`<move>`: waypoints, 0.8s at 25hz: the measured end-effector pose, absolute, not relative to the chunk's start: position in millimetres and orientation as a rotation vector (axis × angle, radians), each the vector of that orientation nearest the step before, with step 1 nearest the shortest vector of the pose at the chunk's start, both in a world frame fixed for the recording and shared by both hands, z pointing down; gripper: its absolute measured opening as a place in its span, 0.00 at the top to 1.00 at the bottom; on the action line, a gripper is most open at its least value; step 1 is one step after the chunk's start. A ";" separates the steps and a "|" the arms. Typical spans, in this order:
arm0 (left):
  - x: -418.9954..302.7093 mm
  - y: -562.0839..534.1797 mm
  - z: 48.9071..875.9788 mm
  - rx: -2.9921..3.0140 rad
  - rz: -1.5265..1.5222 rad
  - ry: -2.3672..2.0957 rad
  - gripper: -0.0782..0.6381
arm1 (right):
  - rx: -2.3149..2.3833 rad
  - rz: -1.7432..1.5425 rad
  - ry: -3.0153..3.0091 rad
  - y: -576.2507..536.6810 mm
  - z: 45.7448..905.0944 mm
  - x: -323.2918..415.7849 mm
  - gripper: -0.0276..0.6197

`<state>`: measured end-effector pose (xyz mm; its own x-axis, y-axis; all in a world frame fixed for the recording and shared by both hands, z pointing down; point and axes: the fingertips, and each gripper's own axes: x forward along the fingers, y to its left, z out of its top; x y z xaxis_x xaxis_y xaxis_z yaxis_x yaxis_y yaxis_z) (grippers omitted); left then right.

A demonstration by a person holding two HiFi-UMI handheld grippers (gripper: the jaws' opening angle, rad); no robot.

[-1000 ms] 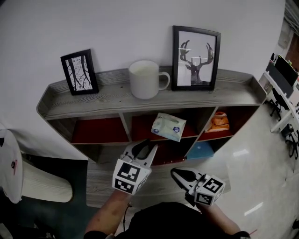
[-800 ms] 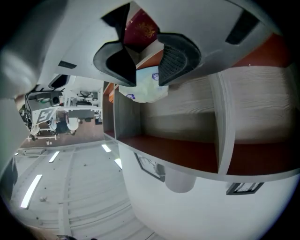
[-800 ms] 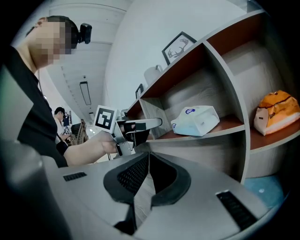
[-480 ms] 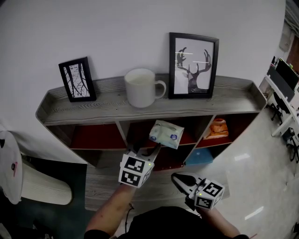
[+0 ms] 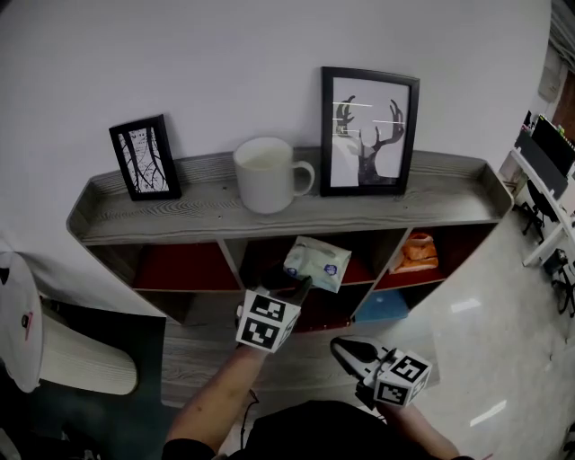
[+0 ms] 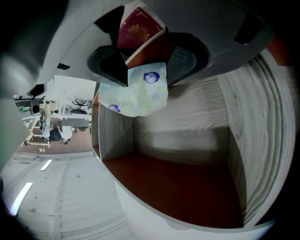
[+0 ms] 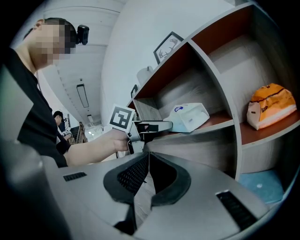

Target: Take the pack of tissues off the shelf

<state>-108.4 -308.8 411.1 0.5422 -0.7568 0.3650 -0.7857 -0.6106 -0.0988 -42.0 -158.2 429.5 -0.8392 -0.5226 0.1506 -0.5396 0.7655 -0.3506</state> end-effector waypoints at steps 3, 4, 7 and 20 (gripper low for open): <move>-105.7 -310.5 415.7 2.697 0.619 -1.349 0.53 | 0.875 0.600 -2.910 -157.6 430.5 -41.0 0.93; -105.2 -310.0 415.4 2.701 0.624 -1.353 0.55 | 0.877 0.600 -2.911 -157.3 430.7 -40.4 0.93; -104.8 -307.4 414.1 2.704 0.626 -1.365 0.63 | 0.883 0.606 -2.909 -156.0 432.3 -37.3 0.93; -112.7 -291.5 414.4 2.690 0.617 -1.409 0.80 | 0.867 0.629 -2.900 -143.8 436.4 -36.8 0.93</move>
